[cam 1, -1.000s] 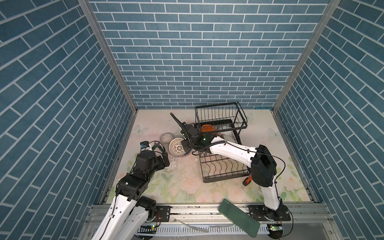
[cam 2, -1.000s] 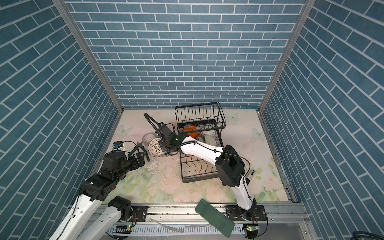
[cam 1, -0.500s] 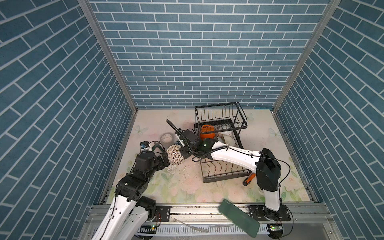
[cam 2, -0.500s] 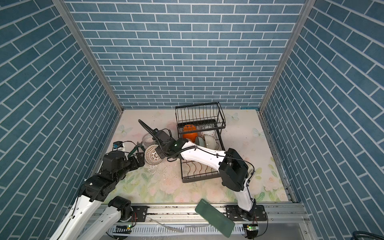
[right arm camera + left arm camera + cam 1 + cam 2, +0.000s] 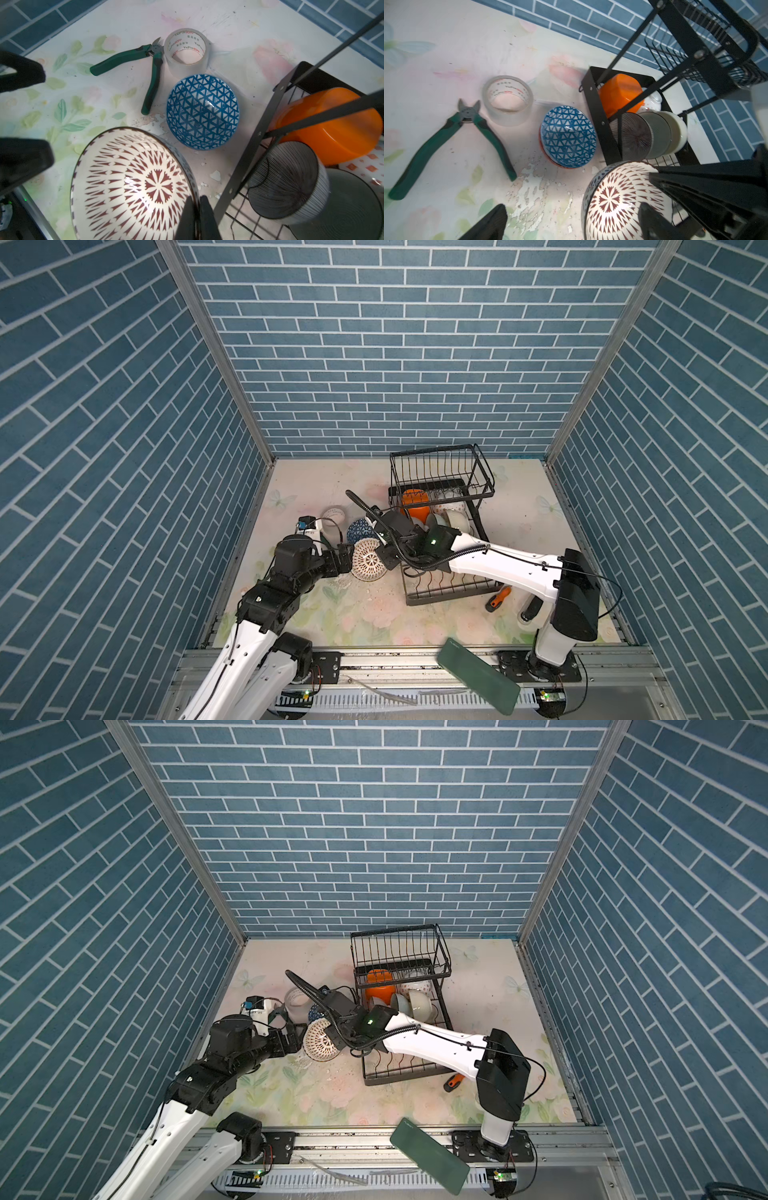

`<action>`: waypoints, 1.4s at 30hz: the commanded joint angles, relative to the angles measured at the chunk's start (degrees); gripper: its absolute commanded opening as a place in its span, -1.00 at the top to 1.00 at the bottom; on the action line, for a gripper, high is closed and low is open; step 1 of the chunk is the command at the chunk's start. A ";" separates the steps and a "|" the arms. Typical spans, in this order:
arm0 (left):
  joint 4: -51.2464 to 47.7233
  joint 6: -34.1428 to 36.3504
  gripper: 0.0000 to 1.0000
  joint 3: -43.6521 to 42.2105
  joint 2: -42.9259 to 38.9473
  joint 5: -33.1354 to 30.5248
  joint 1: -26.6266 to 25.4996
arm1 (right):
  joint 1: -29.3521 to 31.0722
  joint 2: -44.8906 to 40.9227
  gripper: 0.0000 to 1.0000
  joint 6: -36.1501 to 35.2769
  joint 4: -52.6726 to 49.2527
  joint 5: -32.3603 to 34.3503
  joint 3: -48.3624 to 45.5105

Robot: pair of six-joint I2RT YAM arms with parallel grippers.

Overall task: Load the bowls into the dish rack
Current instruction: 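Carry the red-patterned bowl over the rack while the left gripper moves to the blue-patterned bowl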

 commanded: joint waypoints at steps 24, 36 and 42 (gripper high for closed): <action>16.05 -1.75 -0.99 -2.03 15.38 8.45 -14.61 | -3.65 -13.52 1.00 5.33 -13.35 15.61 -9.04; 22.04 -5.00 -0.99 -3.33 21.34 5.81 -19.58 | -8.63 -18.21 1.00 6.33 -20.66 23.74 -16.05; 24.90 -5.92 -0.99 -4.34 21.38 4.65 -19.63 | -9.69 -18.69 1.00 7.40 -24.19 28.48 -18.04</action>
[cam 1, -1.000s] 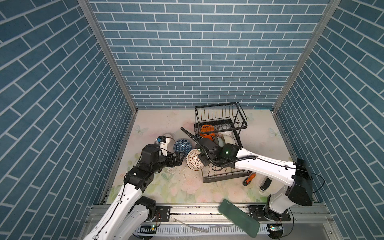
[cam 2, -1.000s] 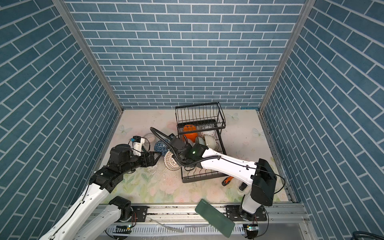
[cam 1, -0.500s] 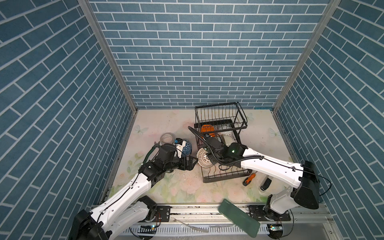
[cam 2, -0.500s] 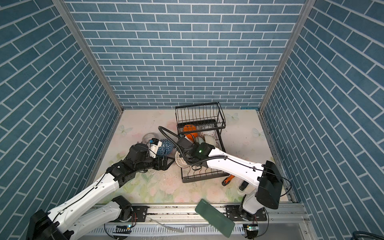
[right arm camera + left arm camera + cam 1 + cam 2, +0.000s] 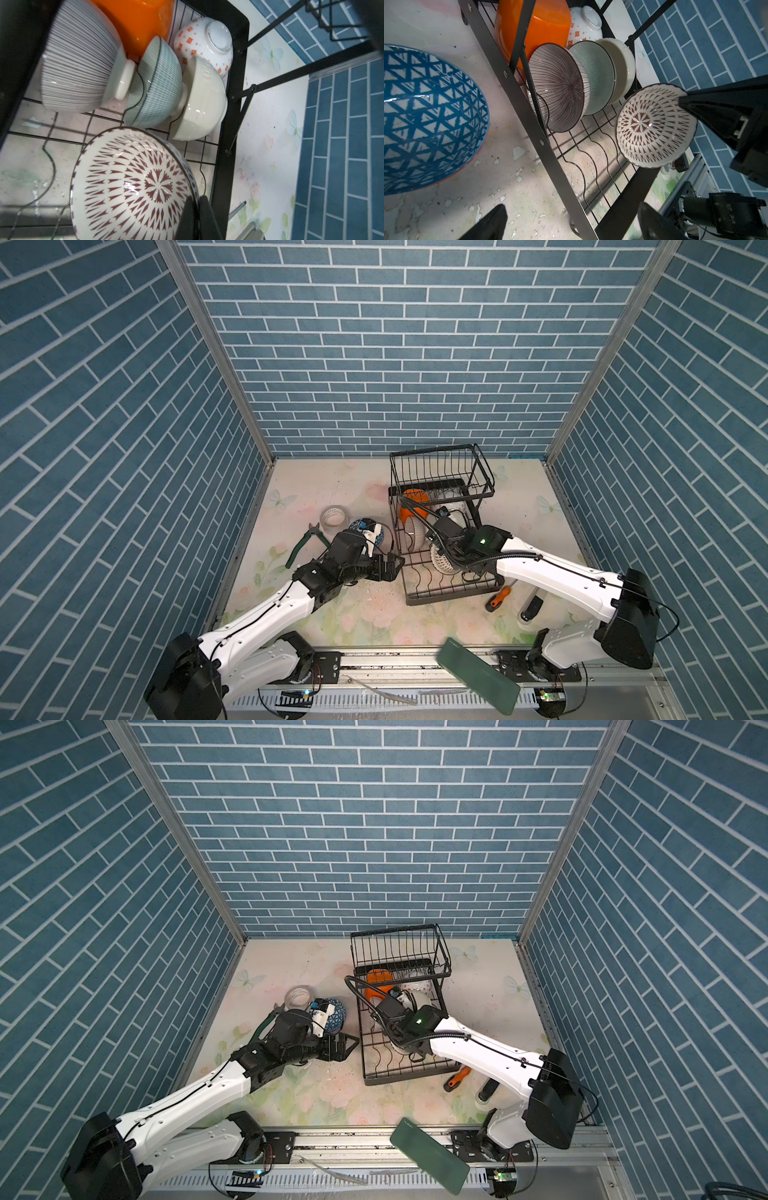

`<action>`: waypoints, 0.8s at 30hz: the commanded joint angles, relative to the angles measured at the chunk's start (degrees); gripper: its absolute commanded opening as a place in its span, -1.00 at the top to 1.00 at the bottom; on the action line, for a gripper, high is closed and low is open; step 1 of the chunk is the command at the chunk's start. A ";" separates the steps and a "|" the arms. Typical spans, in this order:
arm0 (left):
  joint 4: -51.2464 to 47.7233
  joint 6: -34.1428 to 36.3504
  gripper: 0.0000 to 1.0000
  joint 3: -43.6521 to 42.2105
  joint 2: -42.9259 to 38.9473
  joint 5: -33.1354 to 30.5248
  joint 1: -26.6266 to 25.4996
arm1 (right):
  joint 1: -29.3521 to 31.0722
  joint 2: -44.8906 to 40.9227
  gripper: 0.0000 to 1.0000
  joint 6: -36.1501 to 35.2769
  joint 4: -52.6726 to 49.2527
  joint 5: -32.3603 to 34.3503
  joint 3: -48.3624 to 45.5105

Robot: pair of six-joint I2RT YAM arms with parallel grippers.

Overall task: Load the bowls into the dish rack
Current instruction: 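Carry the red-patterned bowl over the rack while the left gripper moves to the blue-patterned bowl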

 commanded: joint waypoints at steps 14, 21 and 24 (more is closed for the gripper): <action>6.13 -1.04 -0.99 -2.43 1.69 -0.70 -0.35 | -1.29 0.47 1.00 0.74 -9.06 14.69 -2.32; 5.27 0.03 -0.99 -2.30 1.70 -1.35 -0.35 | -1.31 3.79 1.00 -3.28 -9.35 16.36 -2.78; 5.43 0.13 -0.99 -2.51 1.57 -1.61 -0.35 | -1.28 4.88 1.00 -4.11 -9.48 16.73 -3.25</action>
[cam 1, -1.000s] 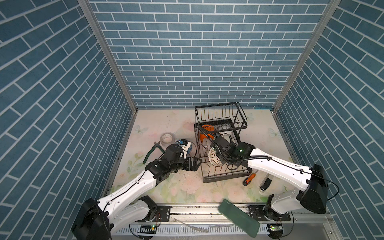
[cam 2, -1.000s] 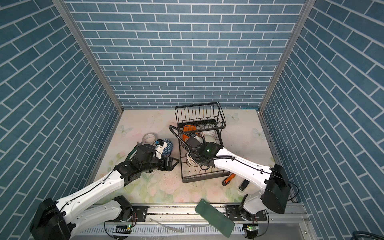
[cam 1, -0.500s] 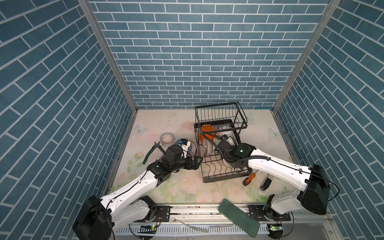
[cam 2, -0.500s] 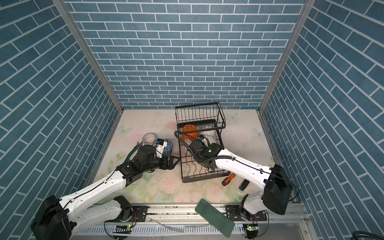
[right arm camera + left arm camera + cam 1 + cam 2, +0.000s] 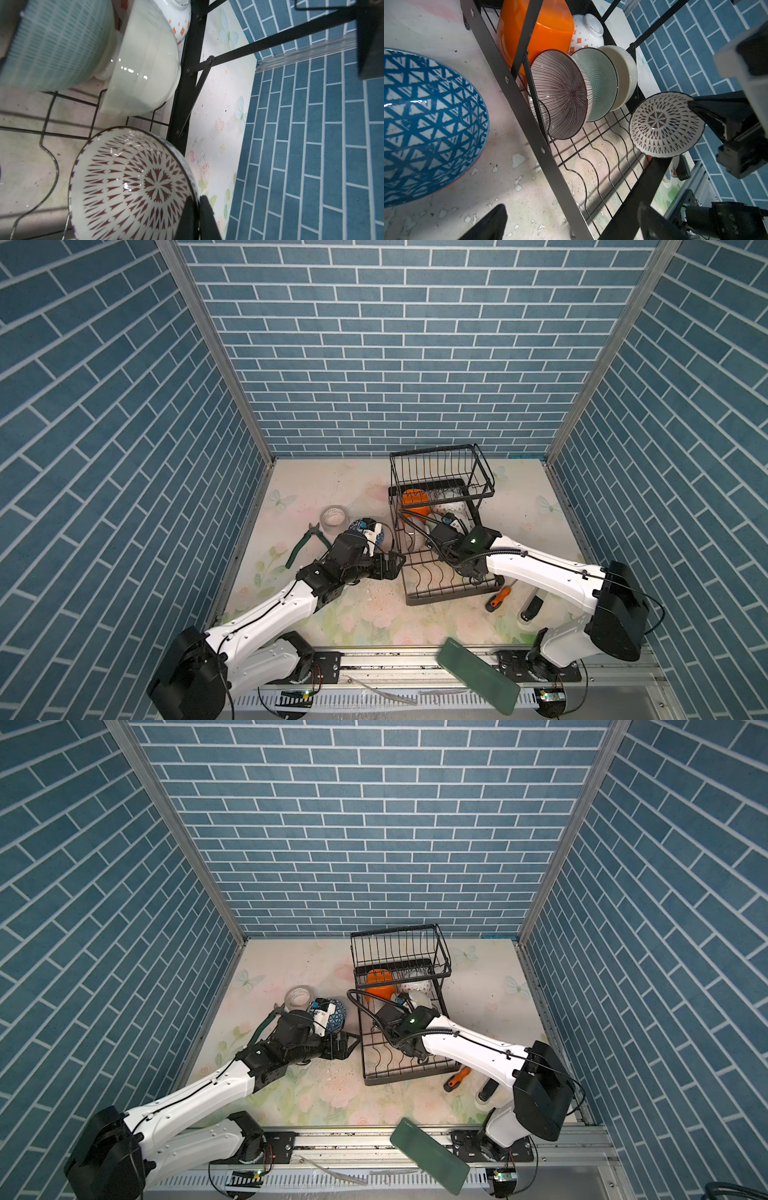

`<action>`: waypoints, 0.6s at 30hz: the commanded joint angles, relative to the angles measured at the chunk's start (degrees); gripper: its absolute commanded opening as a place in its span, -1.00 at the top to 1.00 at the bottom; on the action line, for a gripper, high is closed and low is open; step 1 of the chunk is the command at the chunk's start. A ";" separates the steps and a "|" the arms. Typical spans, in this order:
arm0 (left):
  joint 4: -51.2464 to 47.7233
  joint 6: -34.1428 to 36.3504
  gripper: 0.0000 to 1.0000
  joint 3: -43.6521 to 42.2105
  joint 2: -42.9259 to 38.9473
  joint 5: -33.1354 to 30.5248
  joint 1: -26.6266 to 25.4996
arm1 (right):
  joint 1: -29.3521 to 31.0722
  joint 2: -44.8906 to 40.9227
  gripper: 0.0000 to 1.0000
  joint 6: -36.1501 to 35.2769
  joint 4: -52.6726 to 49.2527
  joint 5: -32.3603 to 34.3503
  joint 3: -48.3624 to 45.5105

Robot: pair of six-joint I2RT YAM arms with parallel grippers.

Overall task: Load the bowls into the dish rack
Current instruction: 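Carry the red-patterned bowl over the rack while the left gripper moves to the blue-patterned bowl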

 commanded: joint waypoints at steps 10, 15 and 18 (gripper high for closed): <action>0.72 1.09 -0.99 -1.22 -0.02 -1.21 -0.35 | -0.08 3.90 1.00 -2.89 -1.85 6.02 -2.03; 0.72 1.14 -0.99 -1.42 -0.13 -1.39 -0.35 | -0.11 5.23 1.00 -3.51 -1.89 7.36 -2.02; 0.90 1.14 -0.99 -1.43 -0.02 -1.39 -0.36 | -0.19 5.95 1.00 -4.13 -1.74 8.16 -2.07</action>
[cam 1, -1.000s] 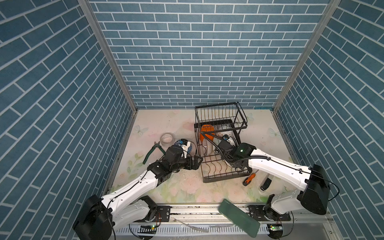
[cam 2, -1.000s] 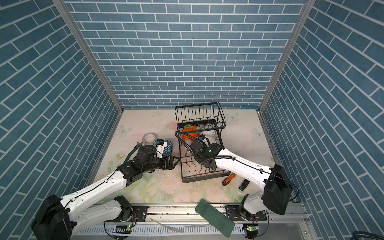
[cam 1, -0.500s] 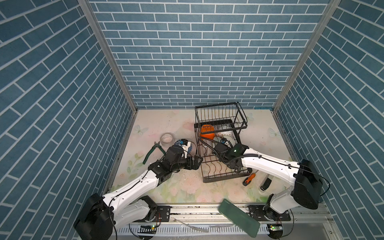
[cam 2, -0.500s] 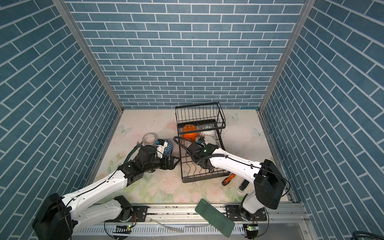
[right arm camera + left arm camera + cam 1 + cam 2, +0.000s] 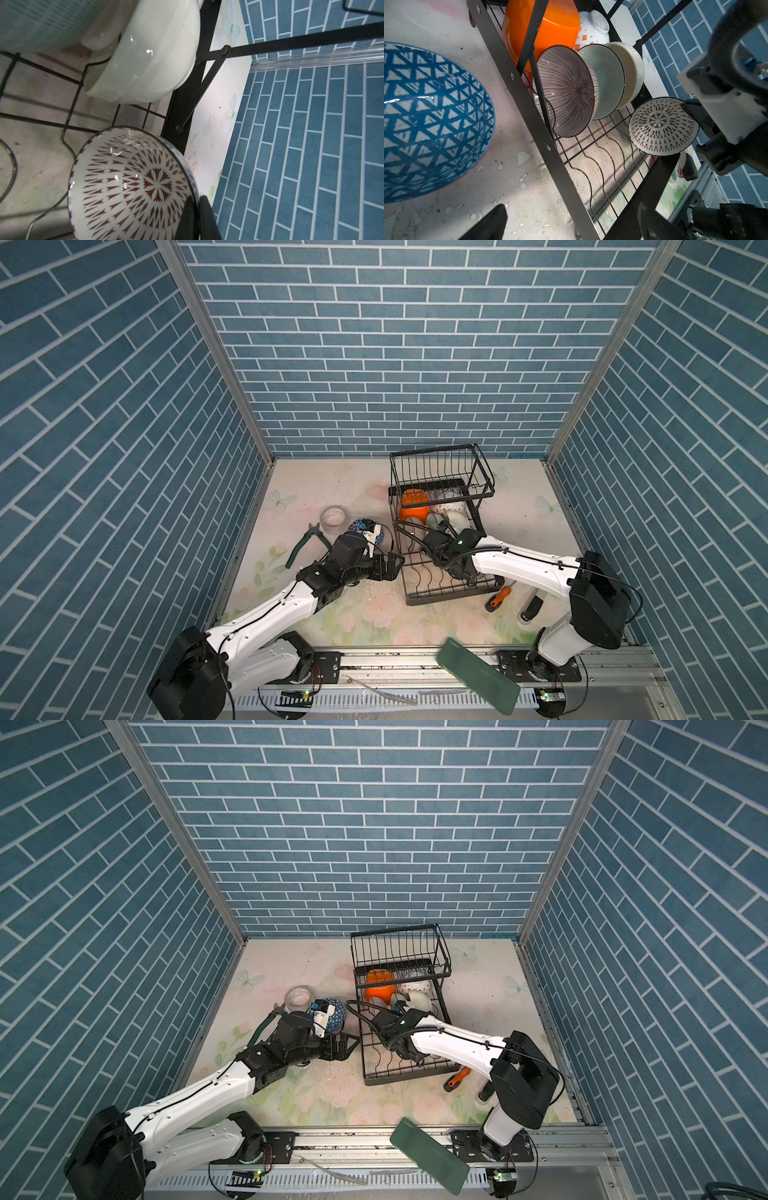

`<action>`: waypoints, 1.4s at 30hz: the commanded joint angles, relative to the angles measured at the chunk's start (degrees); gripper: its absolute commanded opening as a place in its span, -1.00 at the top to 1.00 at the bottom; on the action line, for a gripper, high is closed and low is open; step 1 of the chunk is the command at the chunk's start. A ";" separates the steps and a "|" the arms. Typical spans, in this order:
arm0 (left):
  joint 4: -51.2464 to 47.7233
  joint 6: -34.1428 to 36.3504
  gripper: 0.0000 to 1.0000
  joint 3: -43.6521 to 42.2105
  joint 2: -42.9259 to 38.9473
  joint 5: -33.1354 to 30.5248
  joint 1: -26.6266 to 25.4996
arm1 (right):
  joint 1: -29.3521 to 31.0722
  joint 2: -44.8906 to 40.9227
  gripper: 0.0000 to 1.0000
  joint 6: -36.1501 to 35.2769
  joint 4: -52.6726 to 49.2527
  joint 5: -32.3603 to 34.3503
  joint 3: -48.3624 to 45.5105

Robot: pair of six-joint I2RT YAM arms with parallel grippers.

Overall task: Load the bowls into the dish rack
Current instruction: 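Carry the red-patterned bowl over the rack while the left gripper moves to the blue-patterned bowl, then lower the red-patterned bowl into a rack slot in front of the white bowls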

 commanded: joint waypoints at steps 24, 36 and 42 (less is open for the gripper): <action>1.23 1.07 -0.99 -0.91 0.31 -0.67 -0.30 | 2.58 9.55 1.00 -3.50 -2.64 6.06 1.76; 1.14 1.69 -0.99 -0.68 0.64 -0.58 -0.30 | 7.08 16.52 1.00 -0.71 -6.13 4.97 6.01; 0.88 1.89 -0.99 -0.68 0.42 -0.71 -0.30 | 8.24 17.64 1.00 1.68 -7.57 4.40 7.80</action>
